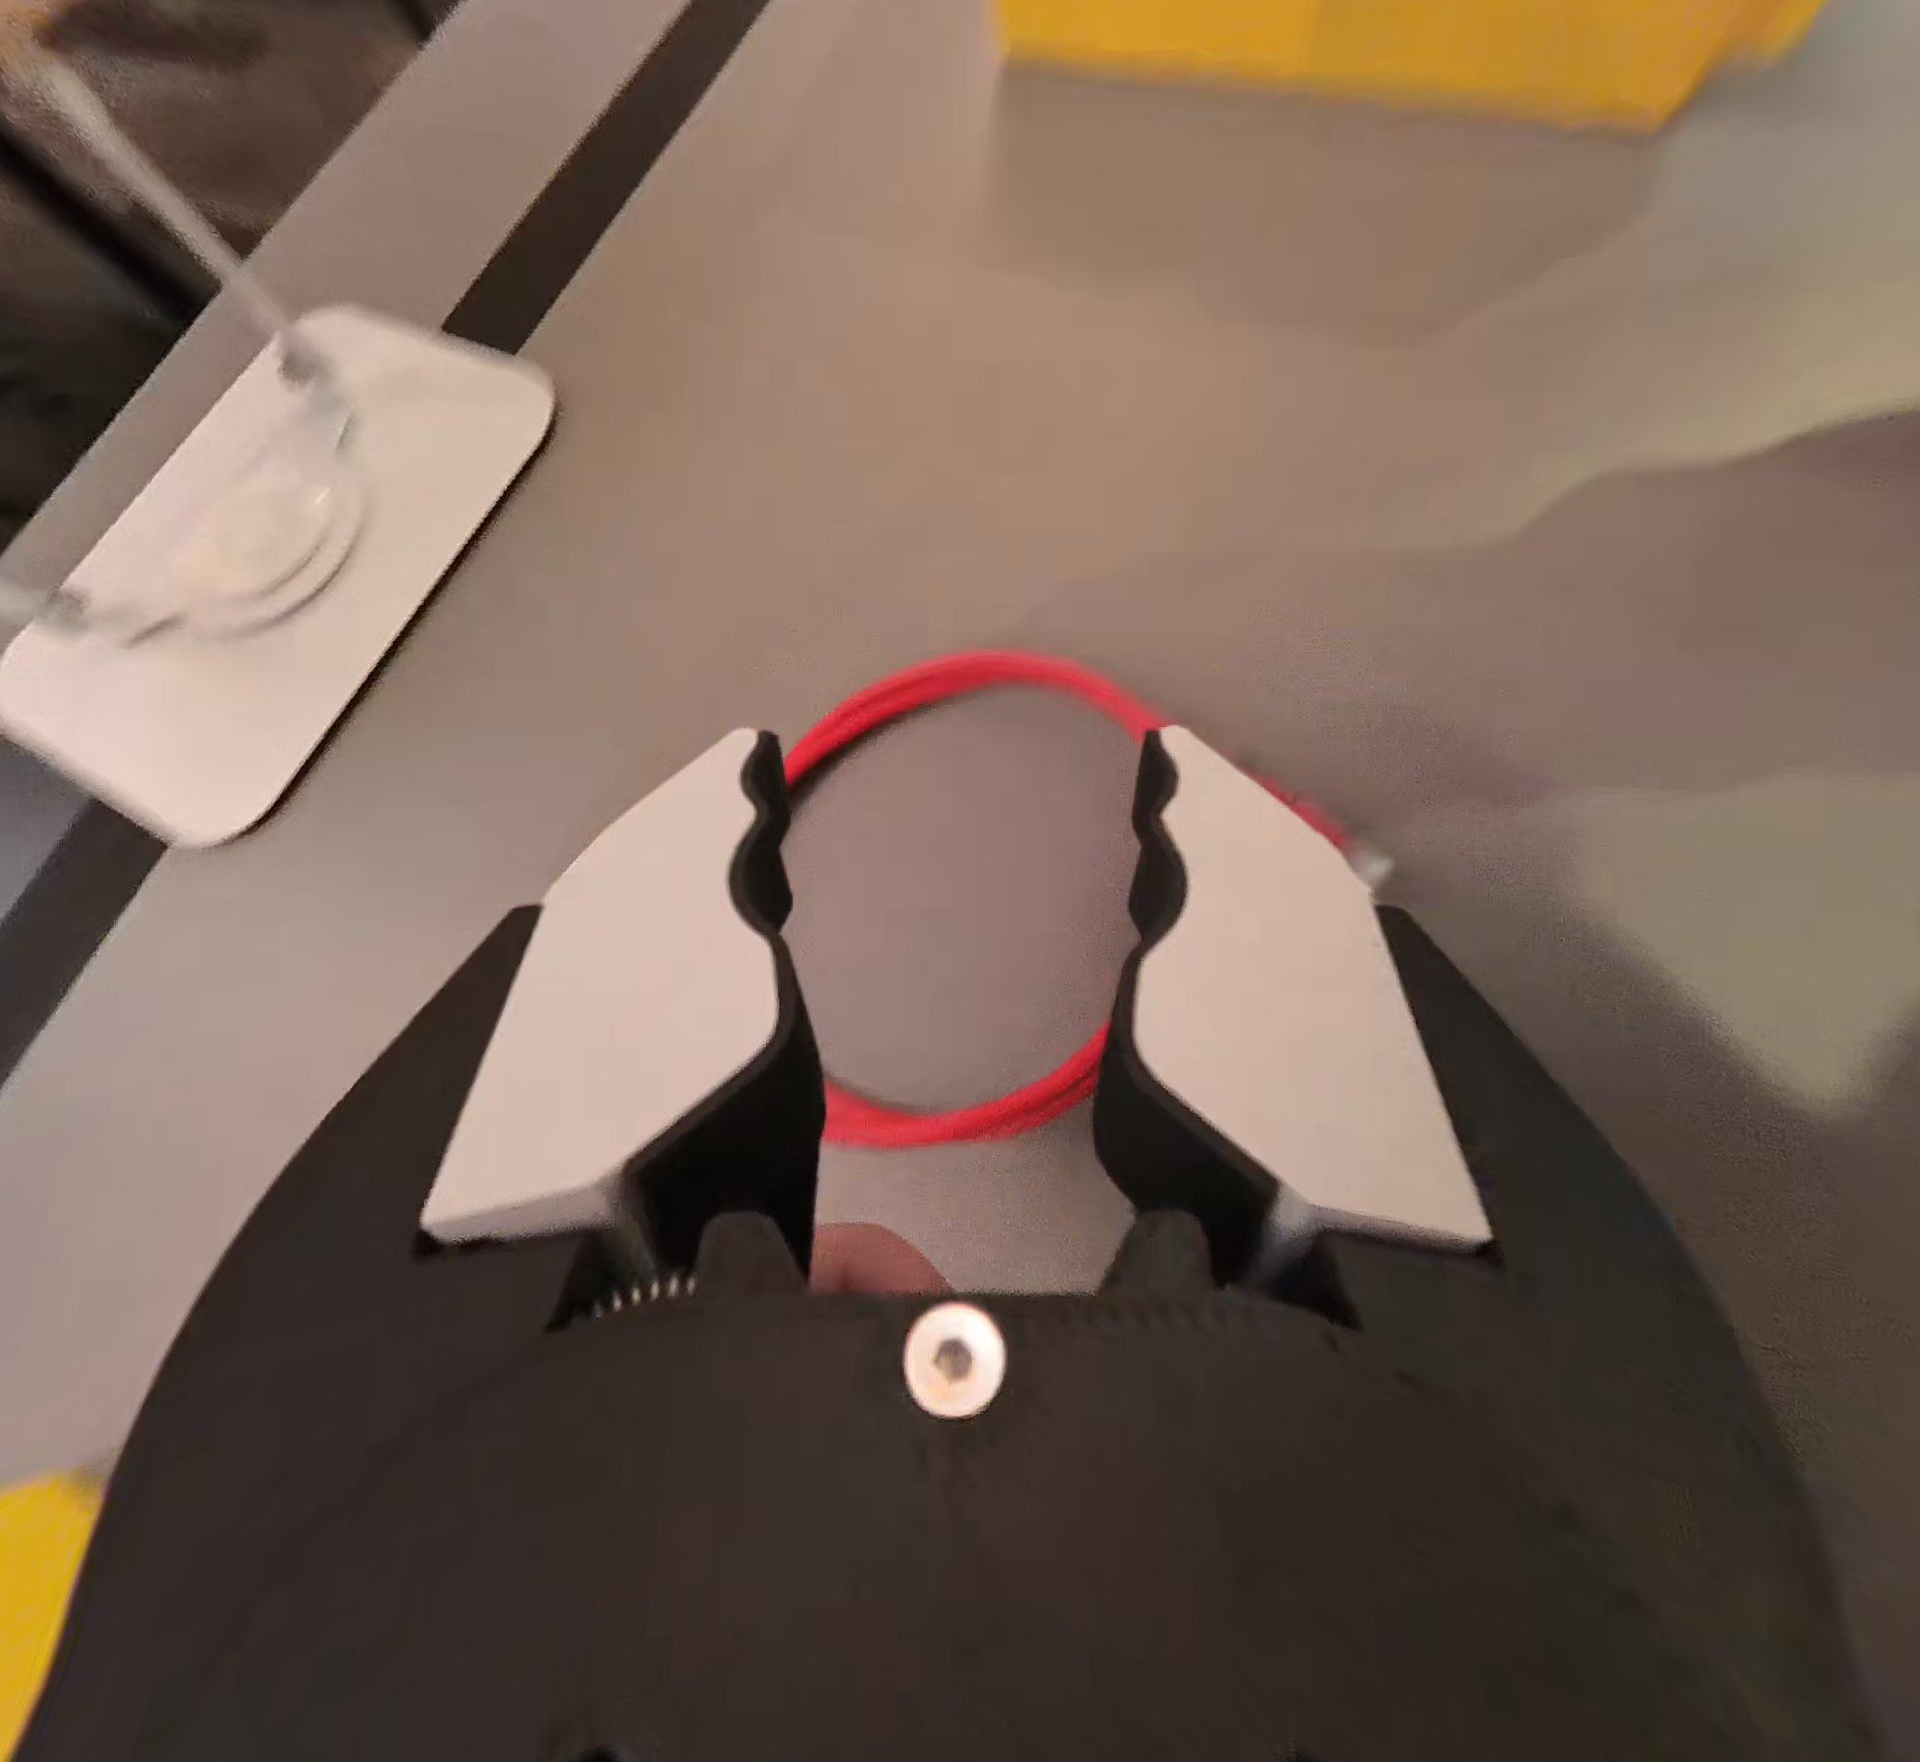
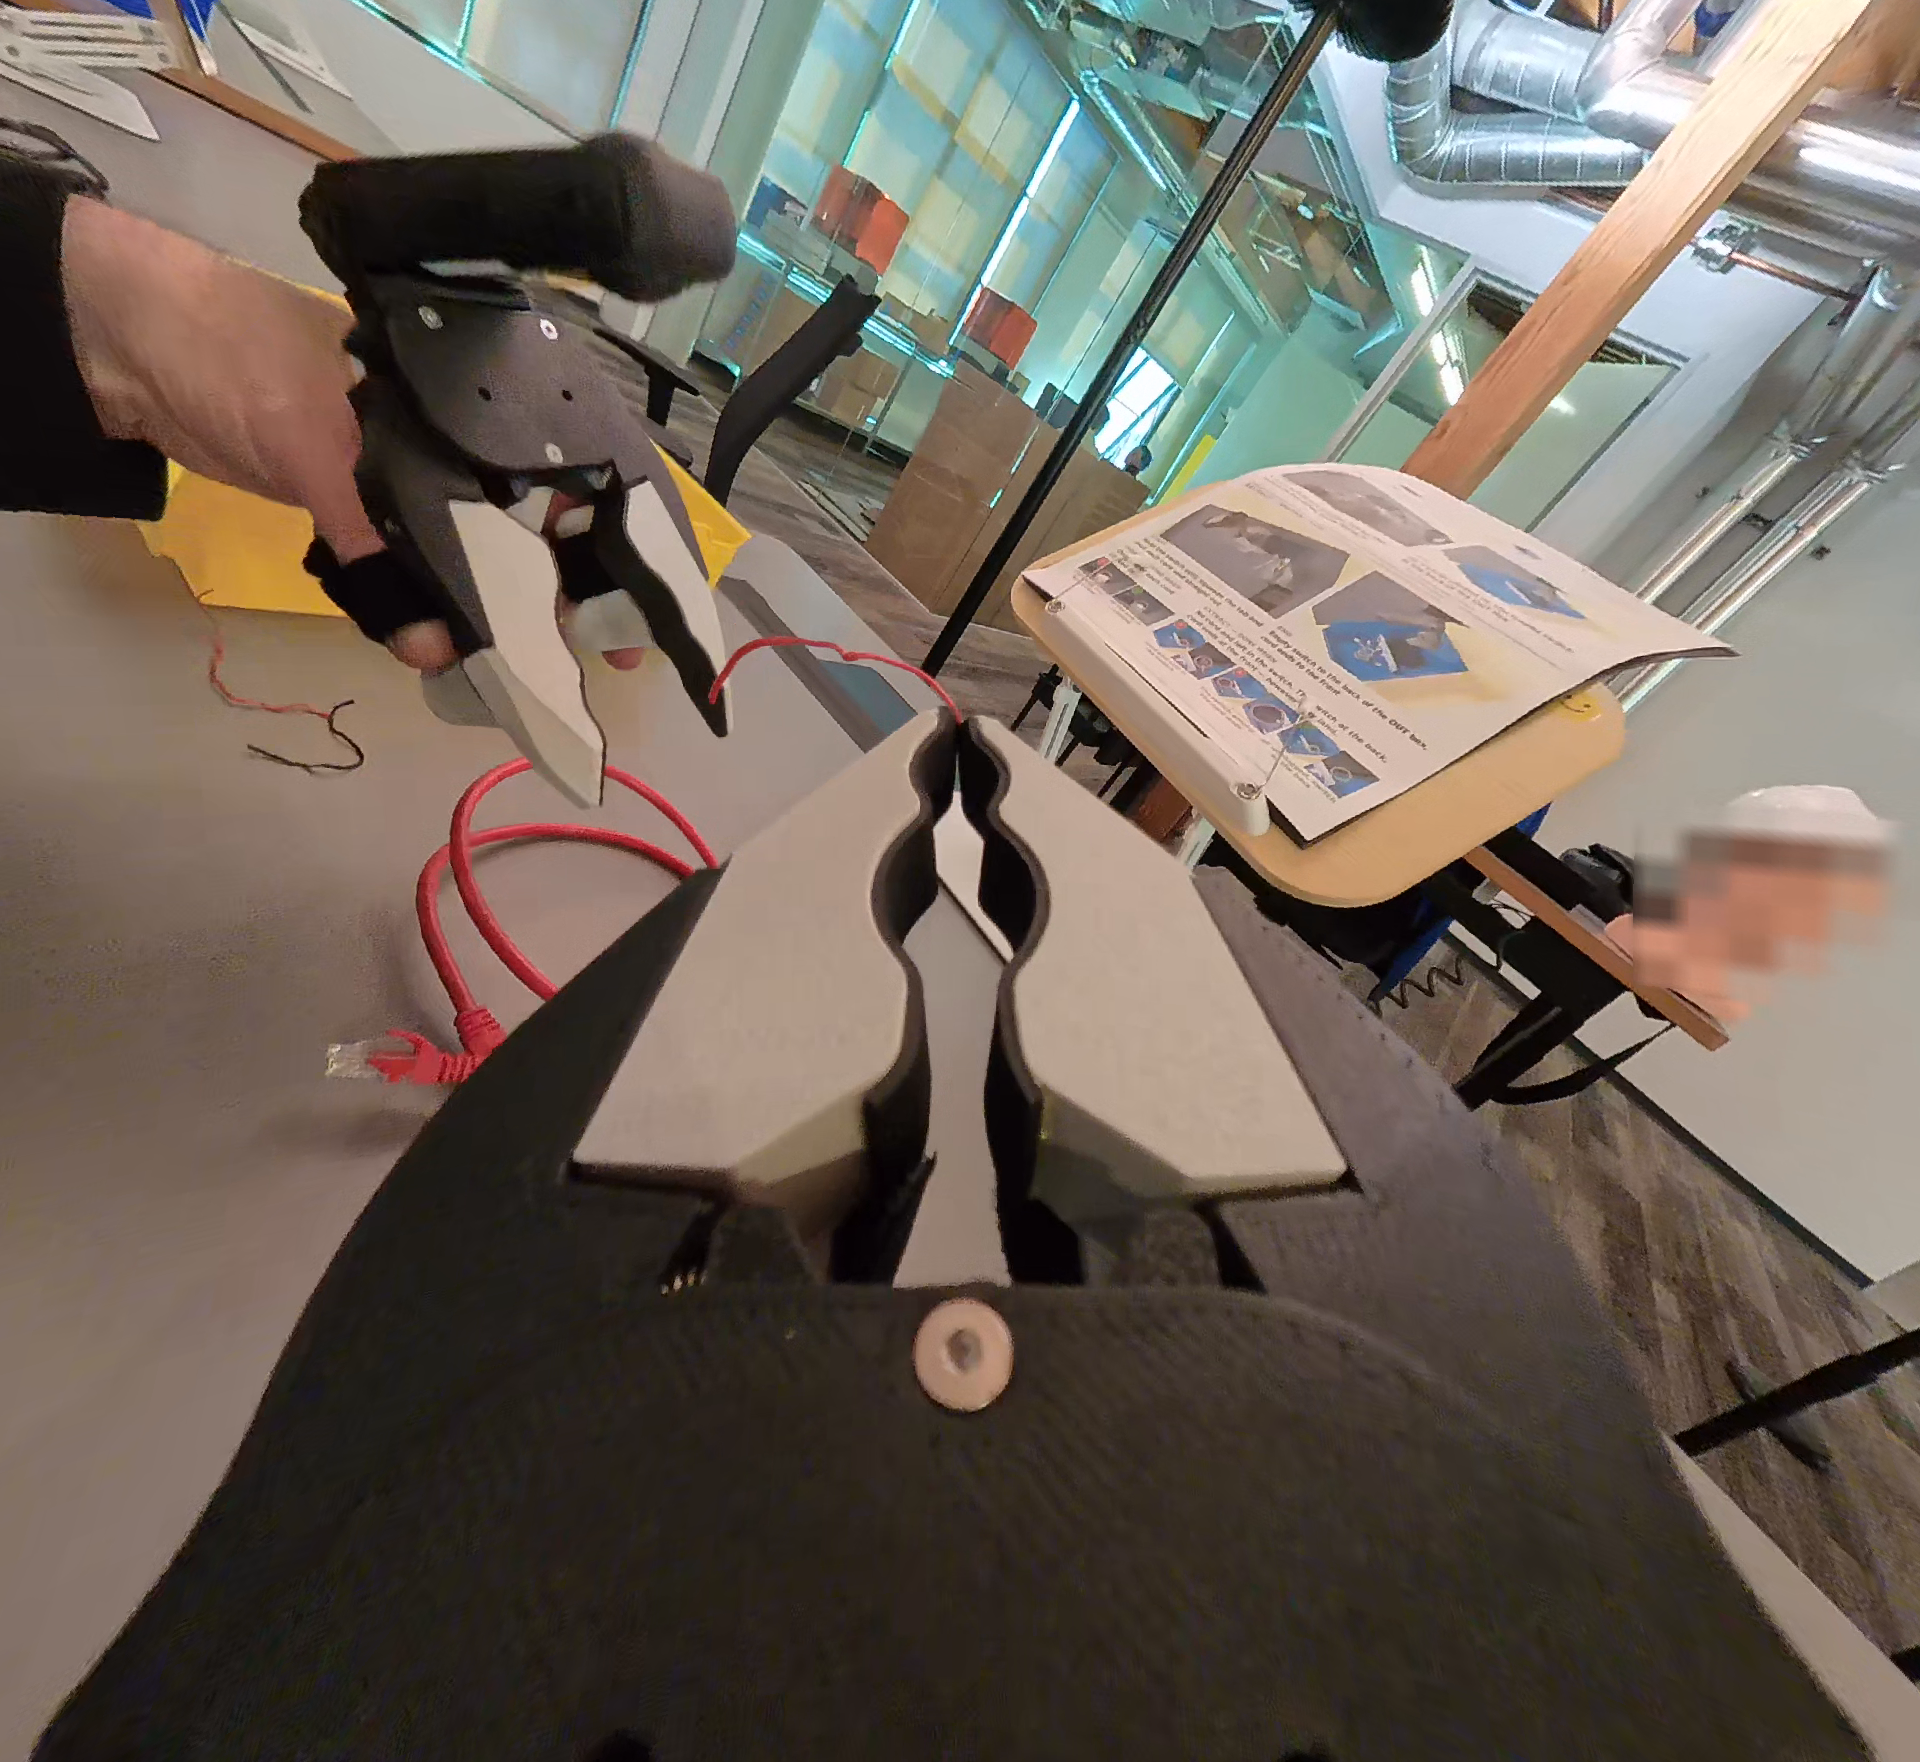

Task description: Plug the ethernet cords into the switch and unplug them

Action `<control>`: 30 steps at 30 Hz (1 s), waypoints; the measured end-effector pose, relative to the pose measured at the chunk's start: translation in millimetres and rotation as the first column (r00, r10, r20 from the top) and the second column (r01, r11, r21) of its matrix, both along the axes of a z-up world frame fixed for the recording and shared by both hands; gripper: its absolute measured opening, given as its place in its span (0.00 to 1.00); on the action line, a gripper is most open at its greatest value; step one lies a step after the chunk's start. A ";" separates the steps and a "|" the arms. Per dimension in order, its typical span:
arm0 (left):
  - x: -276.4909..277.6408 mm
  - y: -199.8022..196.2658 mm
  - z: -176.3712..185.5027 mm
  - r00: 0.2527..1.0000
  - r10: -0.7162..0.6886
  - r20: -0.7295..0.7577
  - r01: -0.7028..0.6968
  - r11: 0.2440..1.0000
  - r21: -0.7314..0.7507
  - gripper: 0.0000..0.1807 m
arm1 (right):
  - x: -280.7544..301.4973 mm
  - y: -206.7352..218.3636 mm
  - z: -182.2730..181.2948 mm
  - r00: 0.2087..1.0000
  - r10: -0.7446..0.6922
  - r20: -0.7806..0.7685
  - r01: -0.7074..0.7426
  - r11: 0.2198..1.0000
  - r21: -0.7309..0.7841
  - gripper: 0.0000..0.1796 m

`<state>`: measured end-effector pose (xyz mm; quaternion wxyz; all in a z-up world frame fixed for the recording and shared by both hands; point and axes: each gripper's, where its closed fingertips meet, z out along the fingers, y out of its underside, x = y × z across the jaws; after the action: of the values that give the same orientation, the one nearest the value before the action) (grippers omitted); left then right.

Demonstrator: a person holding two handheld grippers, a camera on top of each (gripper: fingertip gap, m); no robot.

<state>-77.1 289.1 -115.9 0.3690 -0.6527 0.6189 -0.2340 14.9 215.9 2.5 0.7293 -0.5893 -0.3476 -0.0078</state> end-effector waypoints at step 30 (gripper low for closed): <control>-15.0 49.9 -72.8 0.953 0.240 -0.184 -0.217 0.967 0.136 0.03 | 1.3 5.6 -14.2 0.999 -0.003 0.044 0.005 0.999 -0.032 0.00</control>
<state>-92.1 339.0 -188.7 0.3667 -0.7179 0.5852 -0.0874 16.3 221.5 -11.7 0.7119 -0.6012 -0.3625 -0.0166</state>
